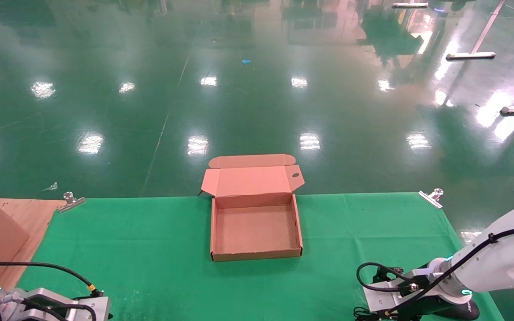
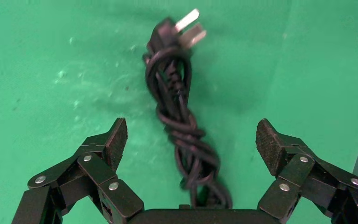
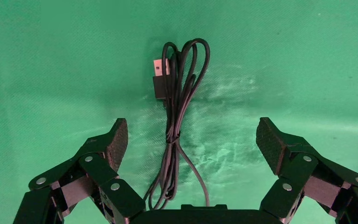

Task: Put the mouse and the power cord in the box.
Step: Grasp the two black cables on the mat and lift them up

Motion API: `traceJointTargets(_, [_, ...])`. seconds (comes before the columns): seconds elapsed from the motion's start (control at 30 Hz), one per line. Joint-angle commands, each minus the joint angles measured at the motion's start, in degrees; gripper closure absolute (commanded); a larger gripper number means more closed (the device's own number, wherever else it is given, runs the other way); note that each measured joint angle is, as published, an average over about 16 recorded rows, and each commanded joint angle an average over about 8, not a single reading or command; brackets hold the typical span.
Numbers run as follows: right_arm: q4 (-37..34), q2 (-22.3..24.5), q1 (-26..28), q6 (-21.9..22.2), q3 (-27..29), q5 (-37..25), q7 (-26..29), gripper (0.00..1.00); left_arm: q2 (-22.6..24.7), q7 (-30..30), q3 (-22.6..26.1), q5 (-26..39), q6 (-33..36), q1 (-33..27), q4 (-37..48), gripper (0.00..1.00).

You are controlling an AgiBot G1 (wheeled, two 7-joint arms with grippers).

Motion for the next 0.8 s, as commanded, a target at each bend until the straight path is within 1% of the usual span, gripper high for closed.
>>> traceJointTargets(0.03, [-2.44,-0.70,0.42,0.62,0.15,0.29,-1.33,0.22,0.57,1.30,-0.14,-0.44,-0.10,-0.04,2.18,0.25])
traceJointTargets(0.23, [-6.86,-1.88,1.58,1.03,0.40,0.84,-4.55,0.97,1.38,4.21,0.11,-0.06,-0.77,-0.94,5.94,1.00])
traceJointTargets(0.27, [-7.44,-2.03,1.77,1.09,0.39,0.85,-5.01,1.00,1.48,4.49,0.20,0.15,-0.98,-1.13,6.41,1.00])
traceJointTargets(0.53, [-11.08,-2.64,3.02,0.87,0.81,1.59,-7.98,1.00,2.10,5.45,0.80,1.42,-2.55,-1.96,9.09,1.00])
traceJointTargets(0.8, [-13.88,-3.25,3.01,1.18,1.16,2.21,-10.30,1.00,2.71,6.46,0.97,1.63,-2.88,-2.07,10.46,1.00])
